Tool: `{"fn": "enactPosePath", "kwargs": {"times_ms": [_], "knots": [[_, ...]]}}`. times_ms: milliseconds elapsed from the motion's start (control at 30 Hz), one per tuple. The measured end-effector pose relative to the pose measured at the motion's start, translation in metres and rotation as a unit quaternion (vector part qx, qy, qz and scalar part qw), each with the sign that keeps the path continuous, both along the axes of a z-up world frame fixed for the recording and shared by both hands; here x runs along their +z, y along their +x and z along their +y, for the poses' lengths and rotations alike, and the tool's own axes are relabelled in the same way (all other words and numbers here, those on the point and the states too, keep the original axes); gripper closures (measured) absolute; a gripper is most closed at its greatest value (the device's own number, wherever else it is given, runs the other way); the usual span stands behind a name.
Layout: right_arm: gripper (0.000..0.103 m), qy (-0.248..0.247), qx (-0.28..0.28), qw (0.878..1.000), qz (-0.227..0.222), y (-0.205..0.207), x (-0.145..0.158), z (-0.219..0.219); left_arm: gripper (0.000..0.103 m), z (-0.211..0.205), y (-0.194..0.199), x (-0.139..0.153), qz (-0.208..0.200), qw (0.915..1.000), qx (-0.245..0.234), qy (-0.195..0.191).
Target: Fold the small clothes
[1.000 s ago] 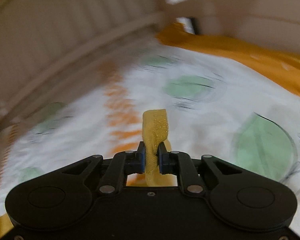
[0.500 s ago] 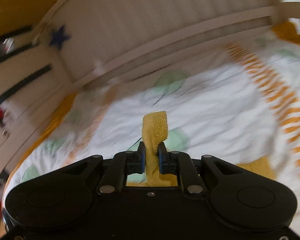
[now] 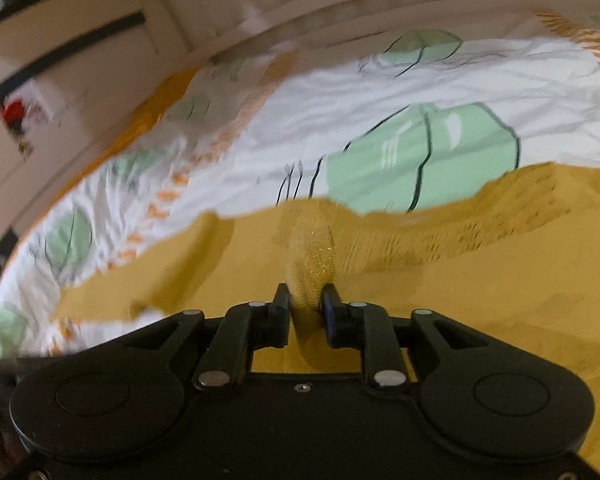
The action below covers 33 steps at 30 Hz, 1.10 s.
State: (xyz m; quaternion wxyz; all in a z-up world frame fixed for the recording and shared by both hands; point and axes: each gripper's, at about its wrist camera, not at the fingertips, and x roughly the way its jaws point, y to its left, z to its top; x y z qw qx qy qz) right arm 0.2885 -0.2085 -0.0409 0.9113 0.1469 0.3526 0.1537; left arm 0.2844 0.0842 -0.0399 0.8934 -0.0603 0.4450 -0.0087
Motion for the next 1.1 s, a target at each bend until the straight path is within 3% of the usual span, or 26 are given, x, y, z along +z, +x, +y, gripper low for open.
{"fn": "enactPosePath", "kwargs": {"times_ms": [100,267,333,467,533,733,1100], "knots": [[0.047,-0.003,0.008,1.000,-0.011,-0.013,0.006,-0.004,0.024,-0.003,0.000,-0.002,0.006,0.9999,-0.006,-0.012],[0.041,-0.040,-0.007,0.999,-0.023,-0.034,0.014,-0.024,0.024,-0.019,0.005,-0.002,0.015,0.9990,-0.023,-0.035],[0.032,-0.057,-0.018,0.998,-0.018,-0.042,0.011,-0.034,0.024,-0.029,0.007,-0.002,0.017,0.9985,-0.034,-0.039],[0.027,-0.100,-0.044,0.994,-0.011,-0.063,0.005,-0.052,0.024,-0.052,0.011,-0.002,0.017,0.9976,-0.057,-0.035],[0.018,-0.111,-0.054,0.992,-0.009,-0.070,0.001,-0.060,0.025,-0.065,0.014,-0.004,0.018,0.9969,-0.069,-0.031],[0.002,-0.126,-0.057,0.990,-0.004,-0.078,-0.012,-0.073,0.035,-0.095,0.026,-0.018,0.041,0.9941,-0.089,-0.047],[0.000,-0.099,-0.025,0.995,0.016,-0.074,-0.019,-0.070,0.038,-0.128,0.041,-0.032,0.033,0.9944,-0.094,-0.033]]}}
